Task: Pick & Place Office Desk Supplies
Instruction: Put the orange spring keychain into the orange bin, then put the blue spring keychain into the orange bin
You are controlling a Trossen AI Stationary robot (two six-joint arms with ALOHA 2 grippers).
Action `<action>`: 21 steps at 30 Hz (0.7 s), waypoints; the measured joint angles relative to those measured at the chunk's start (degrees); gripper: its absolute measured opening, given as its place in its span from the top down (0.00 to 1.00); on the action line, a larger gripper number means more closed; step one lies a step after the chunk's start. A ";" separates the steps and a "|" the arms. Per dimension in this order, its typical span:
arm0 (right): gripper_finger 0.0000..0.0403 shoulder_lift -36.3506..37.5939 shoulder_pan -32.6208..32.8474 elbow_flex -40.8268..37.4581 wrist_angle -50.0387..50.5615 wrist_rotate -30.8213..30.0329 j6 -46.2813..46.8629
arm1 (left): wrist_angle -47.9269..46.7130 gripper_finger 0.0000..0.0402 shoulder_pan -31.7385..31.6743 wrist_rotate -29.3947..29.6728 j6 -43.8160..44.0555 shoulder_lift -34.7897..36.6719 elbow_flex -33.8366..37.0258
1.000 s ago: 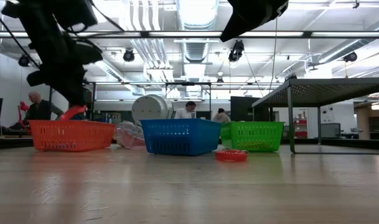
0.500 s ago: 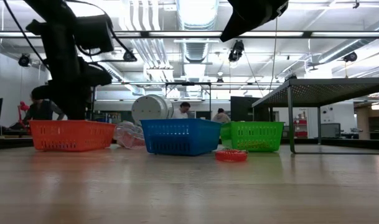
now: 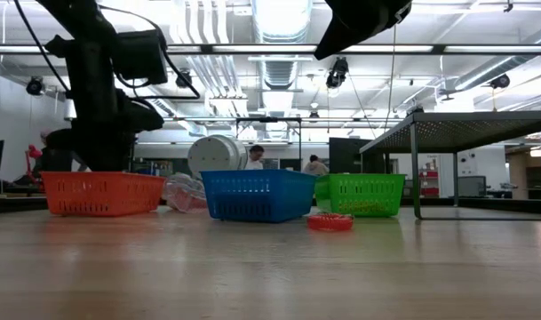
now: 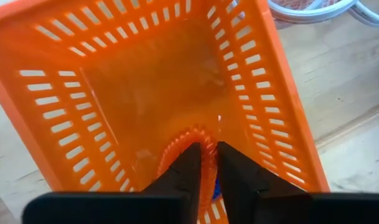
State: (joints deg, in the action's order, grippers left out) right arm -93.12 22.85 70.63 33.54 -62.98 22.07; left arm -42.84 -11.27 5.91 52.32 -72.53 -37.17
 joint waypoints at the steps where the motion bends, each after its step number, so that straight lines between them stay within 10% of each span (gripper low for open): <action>1: 0.51 0.00 0.00 0.00 0.02 0.00 -0.01 | 0.01 0.85 -0.02 0.00 0.02 0.02 0.00; 21: 0.51 0.00 0.00 0.00 0.02 0.00 0.01 | 0.42 0.51 -0.13 0.02 -0.84 0.04 -0.27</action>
State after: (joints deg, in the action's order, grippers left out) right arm -93.12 22.85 70.63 33.56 -62.98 22.08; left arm -42.42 -11.40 5.93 51.48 -72.49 -37.44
